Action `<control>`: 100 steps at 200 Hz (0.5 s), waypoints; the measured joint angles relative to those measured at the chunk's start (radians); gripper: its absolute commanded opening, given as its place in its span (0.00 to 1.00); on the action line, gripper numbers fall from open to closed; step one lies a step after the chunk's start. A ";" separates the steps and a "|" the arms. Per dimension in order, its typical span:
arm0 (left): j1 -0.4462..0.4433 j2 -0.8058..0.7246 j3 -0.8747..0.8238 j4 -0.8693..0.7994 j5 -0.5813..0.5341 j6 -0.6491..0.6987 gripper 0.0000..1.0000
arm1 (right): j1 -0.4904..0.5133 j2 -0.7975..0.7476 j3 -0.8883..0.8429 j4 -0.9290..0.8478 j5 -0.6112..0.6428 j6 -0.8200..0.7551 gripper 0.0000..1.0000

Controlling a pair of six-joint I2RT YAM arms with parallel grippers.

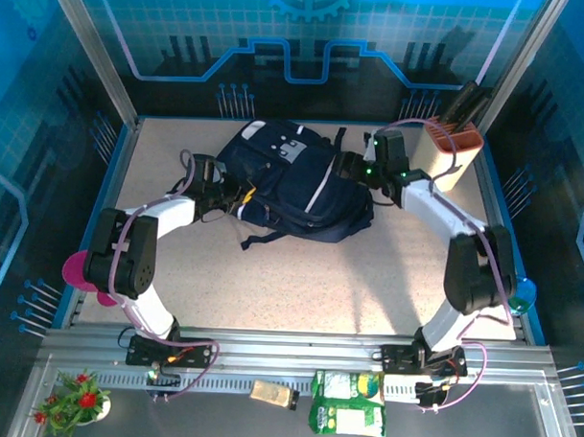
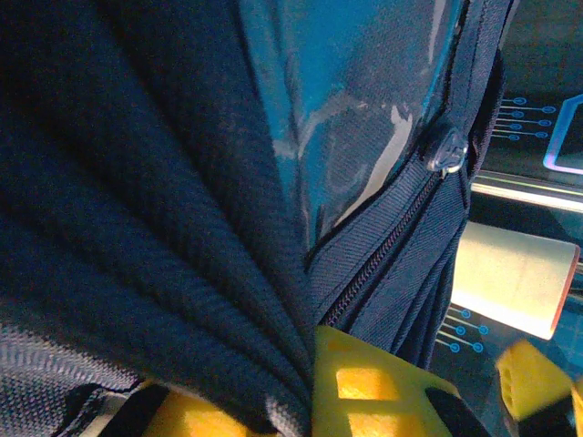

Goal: Pack the student bag
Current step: Rotate the student bag at the top-center of the table, then zip the student bag at the top-center of the table.

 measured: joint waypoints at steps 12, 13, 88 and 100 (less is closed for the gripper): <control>0.000 0.000 0.000 0.004 0.004 0.000 0.07 | 0.063 -0.044 -0.043 0.001 0.037 0.000 0.68; 0.000 0.000 0.000 0.004 0.005 0.000 0.07 | 0.071 -0.049 -0.049 0.002 0.042 0.000 0.68; 0.000 0.000 -0.018 0.050 0.018 -0.026 0.07 | 0.509 0.091 -0.069 0.019 0.241 0.109 0.51; 0.000 0.000 -0.019 0.051 0.018 -0.026 0.07 | 0.531 0.146 -0.039 0.023 0.249 0.127 0.47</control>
